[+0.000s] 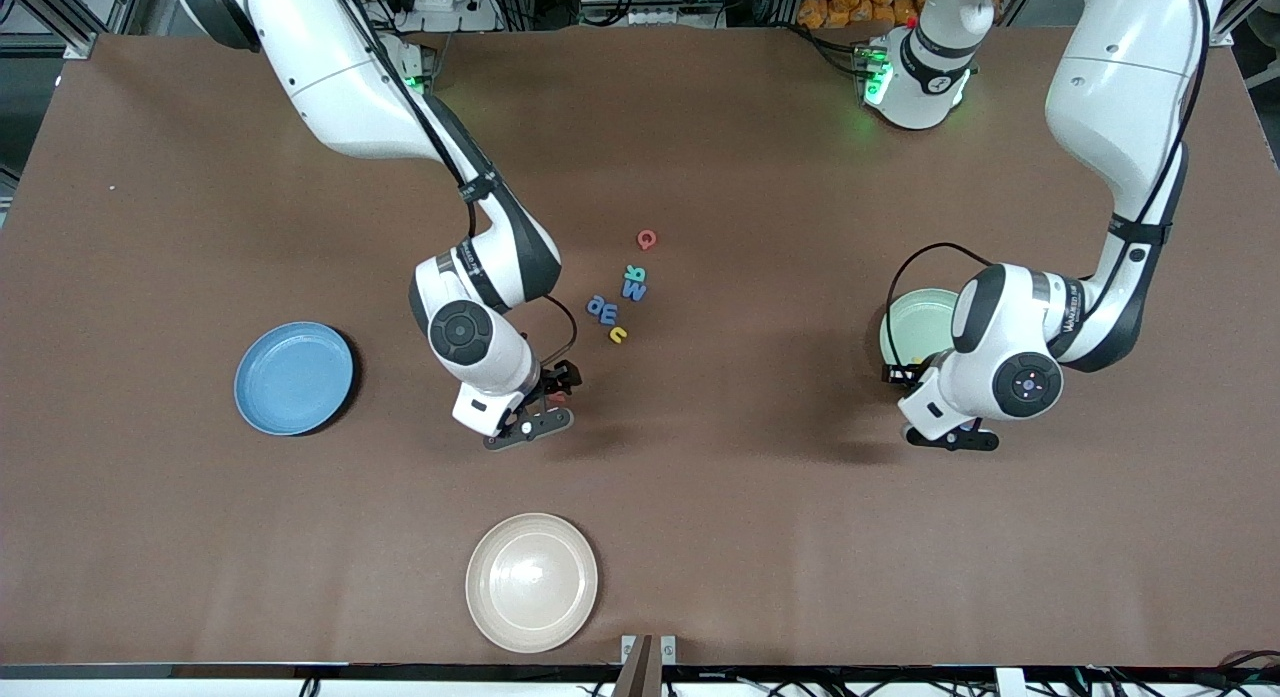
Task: Sort upper and lower case letters into plates
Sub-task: 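Carry the yellow H into the green plate and open the left gripper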
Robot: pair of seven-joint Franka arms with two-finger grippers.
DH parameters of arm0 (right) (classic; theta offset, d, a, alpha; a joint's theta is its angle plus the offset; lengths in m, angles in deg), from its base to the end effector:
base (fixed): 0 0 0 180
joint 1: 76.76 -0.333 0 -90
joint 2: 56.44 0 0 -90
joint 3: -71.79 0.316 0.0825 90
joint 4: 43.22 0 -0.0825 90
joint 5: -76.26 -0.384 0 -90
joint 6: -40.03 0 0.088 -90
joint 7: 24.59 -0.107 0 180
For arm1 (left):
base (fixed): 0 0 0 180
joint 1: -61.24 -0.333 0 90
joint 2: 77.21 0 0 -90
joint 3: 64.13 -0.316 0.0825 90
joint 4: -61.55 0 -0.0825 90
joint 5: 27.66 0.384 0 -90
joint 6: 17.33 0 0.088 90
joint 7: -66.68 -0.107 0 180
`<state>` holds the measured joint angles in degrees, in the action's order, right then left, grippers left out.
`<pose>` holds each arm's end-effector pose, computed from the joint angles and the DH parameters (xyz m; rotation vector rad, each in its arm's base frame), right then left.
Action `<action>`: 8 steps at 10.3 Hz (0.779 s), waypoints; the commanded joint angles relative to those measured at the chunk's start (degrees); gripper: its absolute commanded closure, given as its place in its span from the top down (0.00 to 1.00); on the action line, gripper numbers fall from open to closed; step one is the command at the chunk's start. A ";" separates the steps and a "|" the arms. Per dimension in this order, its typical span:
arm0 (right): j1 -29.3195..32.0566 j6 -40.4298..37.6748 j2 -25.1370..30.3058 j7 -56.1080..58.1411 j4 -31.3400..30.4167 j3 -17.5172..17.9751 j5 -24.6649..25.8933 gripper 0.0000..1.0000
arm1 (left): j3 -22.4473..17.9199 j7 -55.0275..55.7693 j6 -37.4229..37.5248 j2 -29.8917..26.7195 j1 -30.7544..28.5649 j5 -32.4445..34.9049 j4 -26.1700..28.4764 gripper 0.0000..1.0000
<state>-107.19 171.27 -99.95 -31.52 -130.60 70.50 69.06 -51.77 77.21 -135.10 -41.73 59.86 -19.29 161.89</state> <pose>0.6180 0.3506 0.2101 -3.0270 -0.4750 0.0280 0.6212 -0.1040 0.2029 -3.0620 0.1154 0.4536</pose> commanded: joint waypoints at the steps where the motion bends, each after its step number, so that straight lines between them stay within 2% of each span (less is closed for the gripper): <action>1: -1.12 2.16 -2.19 -1.33 1.42 -0.38 0.00 1.00 | 0.64 0.10 -4.31 -2.87 -0.99 -0.03 6.44 0.22; 2: -1.56 2.53 -2.46 -2.46 1.16 -0.47 0.17 1.00 | 0.64 0.54 -4.31 -2.88 -0.99 -0.11 6.18 0.99; 5: -2.70 2.44 -2.11 -4.32 -1.64 -0.73 0.70 1.00 | 0.73 3.07 -3.79 -3.31 -0.55 -0.37 5.74 1.00; 7: -2.71 2.53 -1.76 -4.49 -3.14 -1.17 1.49 1.00 | 2.65 8.17 -1.78 -3.58 -0.11 -0.64 3.03 1.00; 8: -2.79 2.53 -1.50 -4.50 -3.76 -1.26 1.76 1.00 | 3.10 10.28 1.80 -3.49 0.59 -0.64 0.14 1.00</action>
<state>-109.37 173.34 -102.14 -34.53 -132.96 69.90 69.61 -49.55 84.31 -137.64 -43.95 59.61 -19.29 164.70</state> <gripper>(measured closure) 0.000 0.000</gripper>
